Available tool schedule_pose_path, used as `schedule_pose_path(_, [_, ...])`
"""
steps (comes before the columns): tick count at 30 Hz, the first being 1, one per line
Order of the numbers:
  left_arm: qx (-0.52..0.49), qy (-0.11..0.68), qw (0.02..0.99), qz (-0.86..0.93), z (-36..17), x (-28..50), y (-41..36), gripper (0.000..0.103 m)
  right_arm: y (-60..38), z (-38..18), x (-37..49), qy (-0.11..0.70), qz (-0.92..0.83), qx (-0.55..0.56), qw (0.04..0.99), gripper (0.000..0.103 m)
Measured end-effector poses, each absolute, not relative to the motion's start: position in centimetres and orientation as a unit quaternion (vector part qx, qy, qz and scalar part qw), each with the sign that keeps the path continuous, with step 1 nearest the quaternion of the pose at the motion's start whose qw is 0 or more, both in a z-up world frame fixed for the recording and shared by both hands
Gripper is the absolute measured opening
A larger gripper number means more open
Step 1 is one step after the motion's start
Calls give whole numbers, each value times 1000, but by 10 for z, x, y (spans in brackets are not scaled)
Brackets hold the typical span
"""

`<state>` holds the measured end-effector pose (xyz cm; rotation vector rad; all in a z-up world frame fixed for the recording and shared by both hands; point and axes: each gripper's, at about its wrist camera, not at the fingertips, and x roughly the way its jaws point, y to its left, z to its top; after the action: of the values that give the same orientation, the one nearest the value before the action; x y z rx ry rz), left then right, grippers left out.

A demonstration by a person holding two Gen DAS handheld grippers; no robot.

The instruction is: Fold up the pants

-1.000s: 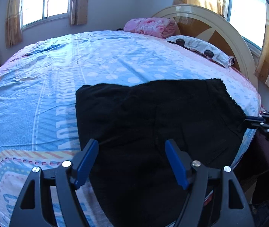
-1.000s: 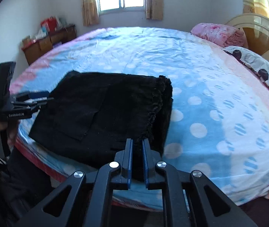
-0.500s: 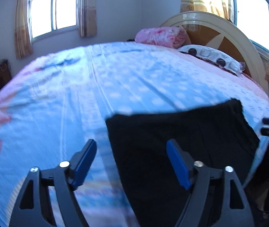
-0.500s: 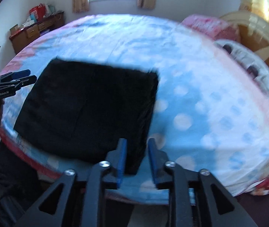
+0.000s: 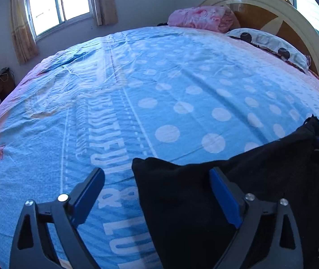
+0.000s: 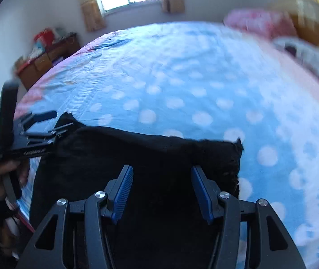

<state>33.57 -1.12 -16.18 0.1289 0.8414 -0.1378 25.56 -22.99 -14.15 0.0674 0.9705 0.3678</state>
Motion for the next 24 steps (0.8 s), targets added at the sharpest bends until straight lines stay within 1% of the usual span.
schedule_pose_path(9, [56,422,902,-69,-172,350,-16,98,-238,-154,263,462,198,74,861,56])
schedule_pose_path(15, [54,413,906,-68,-164,343,-13,98,-227,-151,258,458,182,40,869,56])
schedule_pose_path(20, [45,391,917,-68,-147,312,-3,98,-223,-143,256,468,168,24,867,56])
schedule_pose_path(24, [30,374,925,-66,-145,256,12,98,-209,-111,246,444,173,-3,879,56])
